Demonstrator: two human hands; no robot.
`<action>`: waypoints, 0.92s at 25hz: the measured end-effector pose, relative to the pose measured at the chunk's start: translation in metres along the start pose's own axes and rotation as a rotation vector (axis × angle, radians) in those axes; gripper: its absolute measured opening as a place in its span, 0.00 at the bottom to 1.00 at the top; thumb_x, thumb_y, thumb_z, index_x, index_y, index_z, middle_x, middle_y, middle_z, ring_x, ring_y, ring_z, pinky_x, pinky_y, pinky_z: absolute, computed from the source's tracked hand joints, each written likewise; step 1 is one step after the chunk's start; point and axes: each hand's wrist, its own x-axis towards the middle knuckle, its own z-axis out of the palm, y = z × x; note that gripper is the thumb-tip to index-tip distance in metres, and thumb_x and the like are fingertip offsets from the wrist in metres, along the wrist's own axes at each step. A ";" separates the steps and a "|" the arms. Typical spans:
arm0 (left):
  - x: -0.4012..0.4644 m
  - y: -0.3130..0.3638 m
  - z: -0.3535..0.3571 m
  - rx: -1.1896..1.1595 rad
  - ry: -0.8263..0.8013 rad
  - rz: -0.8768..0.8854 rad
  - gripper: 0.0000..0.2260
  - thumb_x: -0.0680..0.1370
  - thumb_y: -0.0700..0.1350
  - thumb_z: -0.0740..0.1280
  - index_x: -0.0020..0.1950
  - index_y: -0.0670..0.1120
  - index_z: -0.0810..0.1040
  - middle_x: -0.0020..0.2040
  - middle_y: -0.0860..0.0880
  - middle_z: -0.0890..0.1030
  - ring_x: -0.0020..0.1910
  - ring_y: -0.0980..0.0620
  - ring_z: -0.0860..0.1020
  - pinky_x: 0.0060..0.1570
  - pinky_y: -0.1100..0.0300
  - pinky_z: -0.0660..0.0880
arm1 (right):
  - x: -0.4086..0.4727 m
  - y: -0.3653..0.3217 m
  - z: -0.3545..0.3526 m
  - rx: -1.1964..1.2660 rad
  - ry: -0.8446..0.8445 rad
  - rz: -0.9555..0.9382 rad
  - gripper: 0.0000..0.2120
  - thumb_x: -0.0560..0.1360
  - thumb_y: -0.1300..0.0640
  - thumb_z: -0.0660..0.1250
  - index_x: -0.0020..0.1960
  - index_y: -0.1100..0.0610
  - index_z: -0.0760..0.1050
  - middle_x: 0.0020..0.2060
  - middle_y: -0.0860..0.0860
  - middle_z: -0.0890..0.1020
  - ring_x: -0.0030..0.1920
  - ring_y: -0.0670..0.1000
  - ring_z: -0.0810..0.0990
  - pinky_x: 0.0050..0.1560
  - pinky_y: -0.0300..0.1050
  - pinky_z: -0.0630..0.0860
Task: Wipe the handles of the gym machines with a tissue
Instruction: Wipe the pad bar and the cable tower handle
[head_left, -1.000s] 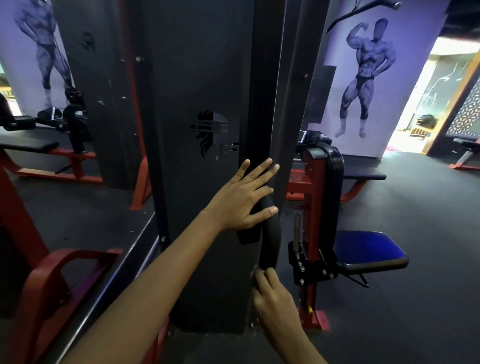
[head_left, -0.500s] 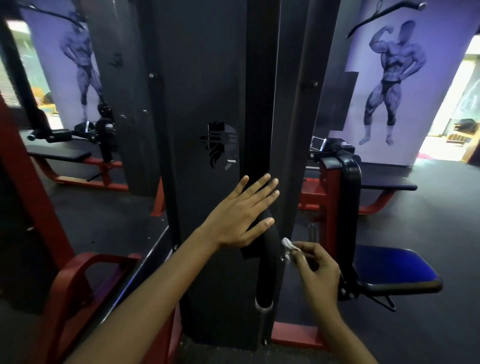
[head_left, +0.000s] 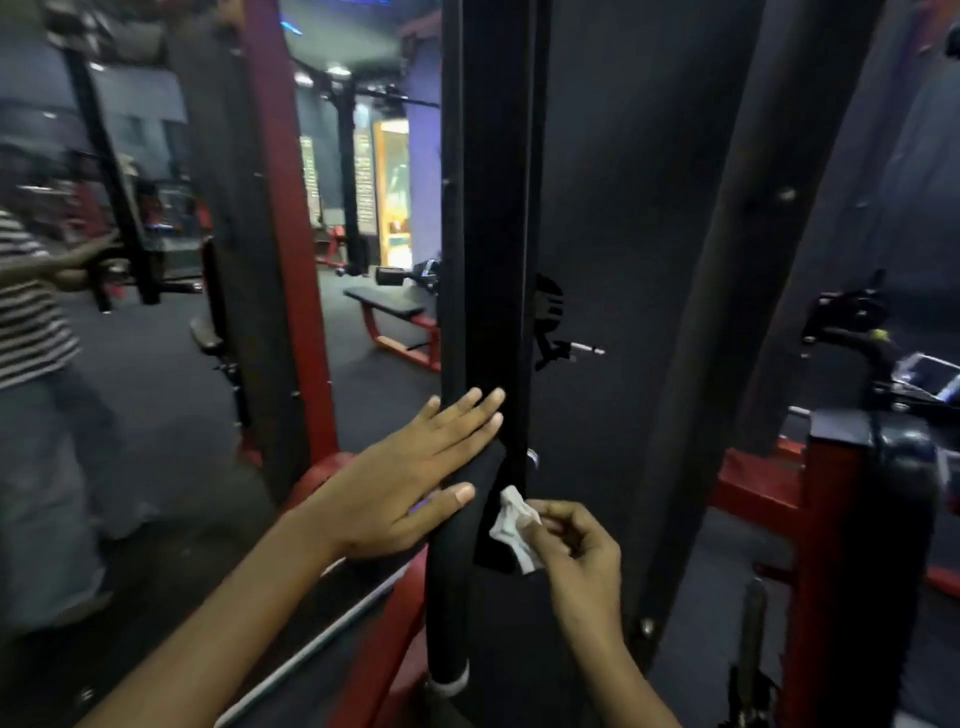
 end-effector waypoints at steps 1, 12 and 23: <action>-0.002 0.011 0.001 0.009 -0.006 -0.077 0.26 0.82 0.52 0.49 0.77 0.44 0.50 0.78 0.52 0.46 0.77 0.54 0.45 0.75 0.56 0.41 | 0.003 -0.001 -0.002 0.037 -0.034 0.032 0.04 0.71 0.69 0.69 0.43 0.62 0.80 0.34 0.52 0.83 0.34 0.42 0.81 0.36 0.32 0.75; -0.003 0.054 -0.003 0.170 -0.154 -0.435 0.25 0.81 0.52 0.43 0.77 0.51 0.46 0.78 0.57 0.45 0.75 0.61 0.40 0.75 0.55 0.42 | 0.013 -0.017 0.026 0.309 -0.082 0.316 0.03 0.71 0.66 0.71 0.42 0.61 0.79 0.34 0.53 0.84 0.37 0.47 0.82 0.43 0.38 0.78; -0.011 0.049 -0.012 0.148 -0.202 -0.521 0.25 0.80 0.55 0.41 0.77 0.52 0.45 0.77 0.58 0.45 0.75 0.63 0.40 0.76 0.54 0.43 | 0.012 -0.013 0.033 -0.018 -0.357 0.126 0.07 0.72 0.67 0.68 0.45 0.58 0.81 0.39 0.50 0.84 0.41 0.46 0.82 0.42 0.32 0.75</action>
